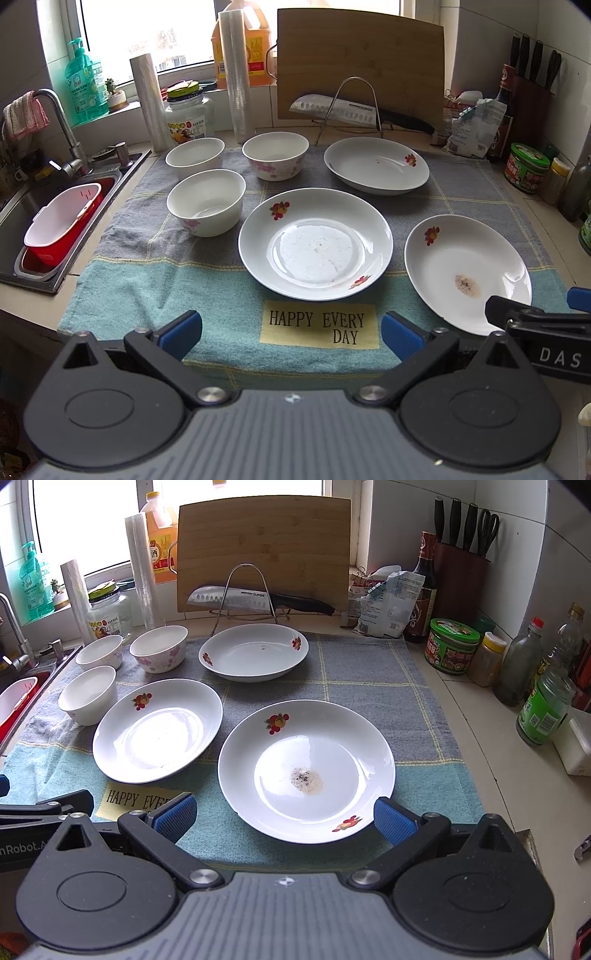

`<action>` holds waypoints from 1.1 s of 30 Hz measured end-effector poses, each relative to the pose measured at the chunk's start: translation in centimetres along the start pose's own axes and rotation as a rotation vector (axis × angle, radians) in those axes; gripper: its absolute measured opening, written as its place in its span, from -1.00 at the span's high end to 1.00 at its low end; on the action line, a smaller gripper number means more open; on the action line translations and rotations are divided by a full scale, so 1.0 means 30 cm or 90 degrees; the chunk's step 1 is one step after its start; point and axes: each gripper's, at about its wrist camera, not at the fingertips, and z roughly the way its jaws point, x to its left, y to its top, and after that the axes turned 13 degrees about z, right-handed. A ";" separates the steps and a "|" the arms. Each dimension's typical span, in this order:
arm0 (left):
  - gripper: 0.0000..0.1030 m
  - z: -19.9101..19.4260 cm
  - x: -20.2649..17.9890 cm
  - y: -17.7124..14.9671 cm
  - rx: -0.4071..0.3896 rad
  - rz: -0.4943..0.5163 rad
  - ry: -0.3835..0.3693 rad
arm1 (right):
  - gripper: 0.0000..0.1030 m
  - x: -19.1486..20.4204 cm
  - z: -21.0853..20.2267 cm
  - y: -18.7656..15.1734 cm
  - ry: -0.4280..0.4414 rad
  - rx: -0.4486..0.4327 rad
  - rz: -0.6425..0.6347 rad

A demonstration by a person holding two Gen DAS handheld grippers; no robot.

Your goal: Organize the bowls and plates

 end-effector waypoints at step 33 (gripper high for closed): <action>-0.99 0.017 -0.060 -0.045 -0.061 0.044 -0.039 | -1.00 -0.171 0.097 -0.082 0.064 -0.002 -0.042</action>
